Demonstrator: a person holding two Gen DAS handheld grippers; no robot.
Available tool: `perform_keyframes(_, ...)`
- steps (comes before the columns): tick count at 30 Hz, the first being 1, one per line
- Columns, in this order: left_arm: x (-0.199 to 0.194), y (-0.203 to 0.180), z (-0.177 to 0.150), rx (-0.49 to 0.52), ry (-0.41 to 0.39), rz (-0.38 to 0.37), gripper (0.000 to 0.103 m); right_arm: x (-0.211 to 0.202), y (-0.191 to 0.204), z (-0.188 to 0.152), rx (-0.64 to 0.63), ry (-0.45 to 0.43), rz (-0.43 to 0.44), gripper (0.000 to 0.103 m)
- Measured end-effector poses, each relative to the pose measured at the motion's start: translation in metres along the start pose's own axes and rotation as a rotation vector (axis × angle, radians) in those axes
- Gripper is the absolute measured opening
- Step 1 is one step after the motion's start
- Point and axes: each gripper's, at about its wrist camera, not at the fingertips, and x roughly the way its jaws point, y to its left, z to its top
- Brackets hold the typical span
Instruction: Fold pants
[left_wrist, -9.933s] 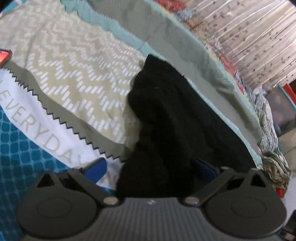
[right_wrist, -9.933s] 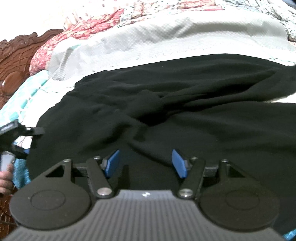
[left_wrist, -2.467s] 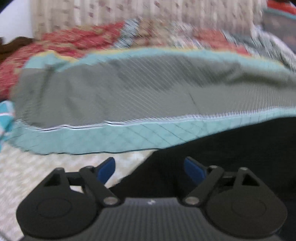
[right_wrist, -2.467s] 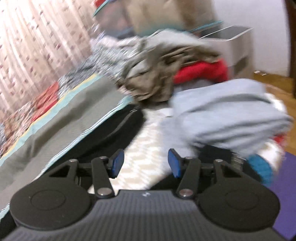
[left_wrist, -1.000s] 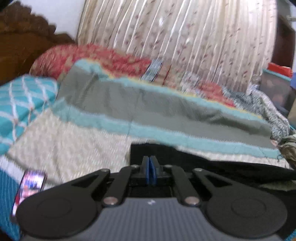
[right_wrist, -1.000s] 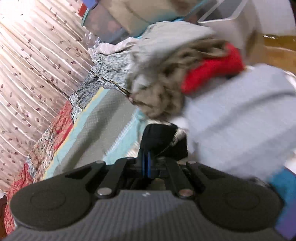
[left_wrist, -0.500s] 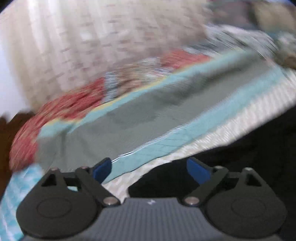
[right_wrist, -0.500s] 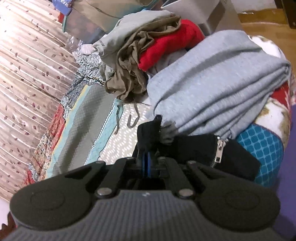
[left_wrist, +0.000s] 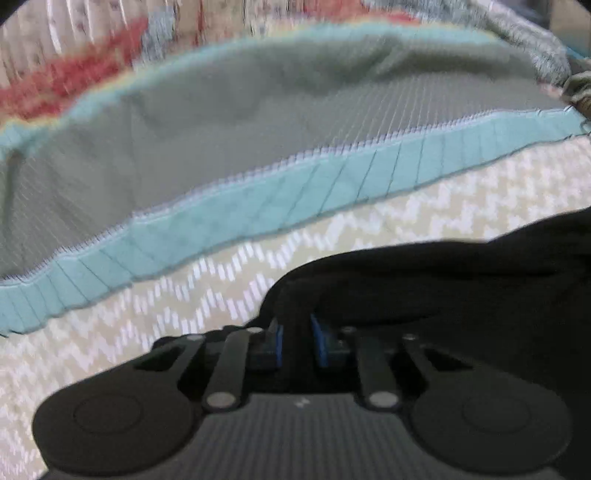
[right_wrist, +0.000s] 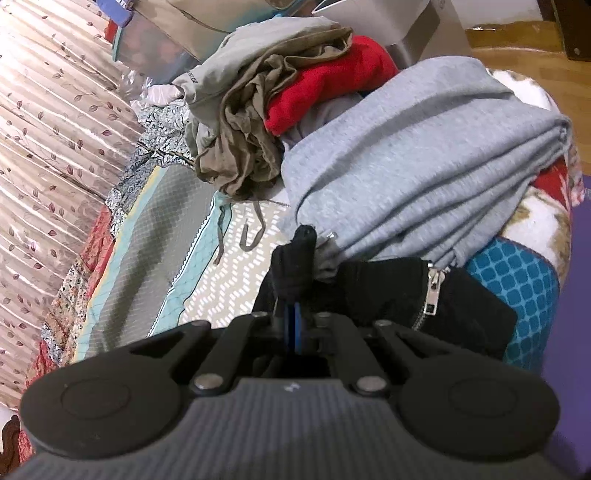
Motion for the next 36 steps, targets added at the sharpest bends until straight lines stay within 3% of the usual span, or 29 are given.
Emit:
perform_keyframes(6,-0.090,0.014,-0.016,-0.185,-0.248,0.000,0.013,-0.011,0.012,0.002,-0.004,-0.027,0.092,0.006)
perform_keyframes(10,-0.168,-0.001,-0.072,-0.228,-0.437,0.020,0.013,-0.043,-0.002,0.006,0.045,-0.071,0.253,0.006)
perform_keyframes(12,-0.192,-0.017,-0.107,-0.207,-0.472,0.043,0.019,-0.064,-0.022,0.005,0.060,-0.100,0.306,0.006)
perform_keyframes(13,-0.197,-0.024,-0.125,-0.203,-0.457,0.051,0.022,-0.069,-0.034,0.003,0.063,-0.106,0.306,0.006)
perform_keyframes(15,-0.201,-0.038,-0.164,-0.190,-0.372,0.052,0.046,-0.076,-0.059,-0.006,0.048,-0.103,0.225,0.010)
perform_keyframes(18,-0.207,-0.058,-0.224,-0.168,-0.246,0.046,0.047,-0.074,-0.095,-0.018,0.020,-0.087,-0.010,0.014)
perform_keyframes(20,-0.219,-0.053,-0.246,-0.267,-0.209,0.025,0.051,-0.079,-0.109,-0.023,0.024,-0.122,-0.107,0.017)
perform_keyframes(23,-0.237,-0.025,-0.254,-0.451,-0.234,-0.004,0.058,-0.089,-0.117,-0.025,0.078,-0.159,-0.091,0.024)
perform_keyframes(25,-0.246,0.002,-0.248,-0.591,-0.269,-0.041,0.073,-0.095,-0.108,-0.025,0.062,-0.183,-0.068,0.024)
perform_keyframes(26,-0.245,0.011,-0.243,-0.643,-0.281,-0.059,0.087,-0.097,-0.104,-0.025,0.046,-0.189,-0.053,0.025)
perform_keyframes(28,-0.244,0.030,-0.230,-0.740,-0.310,-0.087,0.088,-0.100,-0.094,-0.028,0.011,-0.197,-0.015,0.026)
perform_keyframes(32,-0.225,0.034,-0.204,-0.781,-0.332,-0.087,0.087,-0.098,-0.076,-0.042,-0.052,-0.146,0.040,0.026)
perform_keyframes(34,-0.211,0.027,-0.188,-0.755,-0.294,-0.048,0.082,-0.091,-0.067,-0.049,-0.088,-0.109,0.064,0.026)
perform_keyframes(36,-0.197,0.014,-0.176,-0.699,-0.201,-0.007,0.063,-0.084,-0.056,-0.060,-0.119,-0.066,0.094,0.026)
